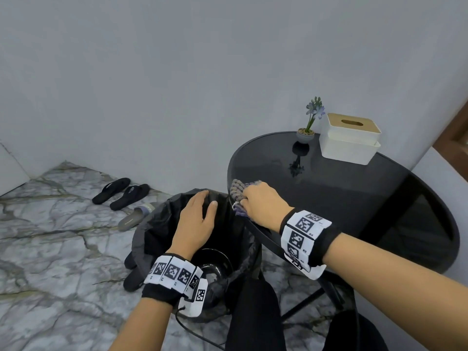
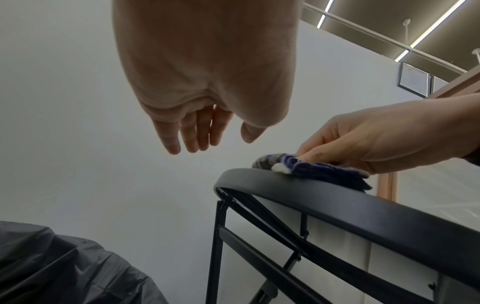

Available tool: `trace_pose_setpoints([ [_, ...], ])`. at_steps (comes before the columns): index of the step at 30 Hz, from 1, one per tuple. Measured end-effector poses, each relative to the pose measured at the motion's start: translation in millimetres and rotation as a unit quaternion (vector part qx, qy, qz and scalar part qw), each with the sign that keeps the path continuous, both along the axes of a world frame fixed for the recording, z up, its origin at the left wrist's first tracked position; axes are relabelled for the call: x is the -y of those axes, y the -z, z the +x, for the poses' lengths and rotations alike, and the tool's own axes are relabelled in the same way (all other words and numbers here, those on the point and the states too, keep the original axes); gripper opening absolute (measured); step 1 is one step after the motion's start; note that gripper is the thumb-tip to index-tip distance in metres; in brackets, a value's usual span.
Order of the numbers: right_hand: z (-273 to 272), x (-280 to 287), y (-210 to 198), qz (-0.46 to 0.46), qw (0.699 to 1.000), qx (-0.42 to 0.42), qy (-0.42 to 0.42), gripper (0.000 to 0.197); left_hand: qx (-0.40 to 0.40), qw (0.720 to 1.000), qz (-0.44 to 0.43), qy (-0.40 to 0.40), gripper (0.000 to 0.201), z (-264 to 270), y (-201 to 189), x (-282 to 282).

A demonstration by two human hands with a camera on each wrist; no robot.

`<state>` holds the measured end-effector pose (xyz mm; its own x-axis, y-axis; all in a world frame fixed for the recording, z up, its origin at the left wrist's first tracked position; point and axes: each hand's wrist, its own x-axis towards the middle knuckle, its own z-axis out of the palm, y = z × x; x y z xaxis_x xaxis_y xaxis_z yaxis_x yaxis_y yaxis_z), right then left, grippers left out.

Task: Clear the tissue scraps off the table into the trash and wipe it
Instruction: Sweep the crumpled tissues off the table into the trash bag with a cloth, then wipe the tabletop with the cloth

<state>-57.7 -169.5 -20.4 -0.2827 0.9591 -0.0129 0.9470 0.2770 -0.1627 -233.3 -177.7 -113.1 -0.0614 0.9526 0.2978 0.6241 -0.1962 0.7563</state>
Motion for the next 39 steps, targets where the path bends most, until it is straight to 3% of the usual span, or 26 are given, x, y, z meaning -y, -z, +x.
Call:
trace_pose_setpoints([
  [4,-8,-16,-5,-0.028,0.995,-0.092,0.005,0.039,0.005,1.0,0.008,-0.009,0.047,-1,-7,-3],
  [6,-7,-22,-9,-0.034,0.994,-0.105,0.005,0.04,0.009,1.0,0.007,-0.008,0.047,-1,-11,-3],
  [10,9,-29,-18,-0.002,0.995,-0.095,0.003,0.024,0.019,1.0,0.01,-0.008,0.05,0,-15,-1],
  [15,37,-40,-22,0.052,0.998,-0.033,0.013,0.025,0.02,1.0,0.007,-0.002,0.051,4,-15,-1],
  [18,42,-37,-12,0.029,1.0,0.01,0.006,0.022,0.023,1.0,0.005,0.009,0.05,13,-17,-2],
  [24,39,-36,-5,-0.012,1.0,-0.011,-0.005,0.03,0.014,0.999,0.01,0.039,0.049,31,-22,-6],
  [29,40,-46,1,-0.062,0.997,-0.015,-0.035,0.043,0.008,0.998,0.008,0.059,0.048,41,-20,-11],
  [35,54,-58,12,-0.133,0.991,0.021,-0.005,0.086,-0.003,0.998,0.013,0.065,0.047,47,-16,-12],
  [39,59,-57,16,-0.139,0.987,0.075,0.021,0.09,-0.005,0.997,0.019,0.071,0.044,45,-16,-12],
])
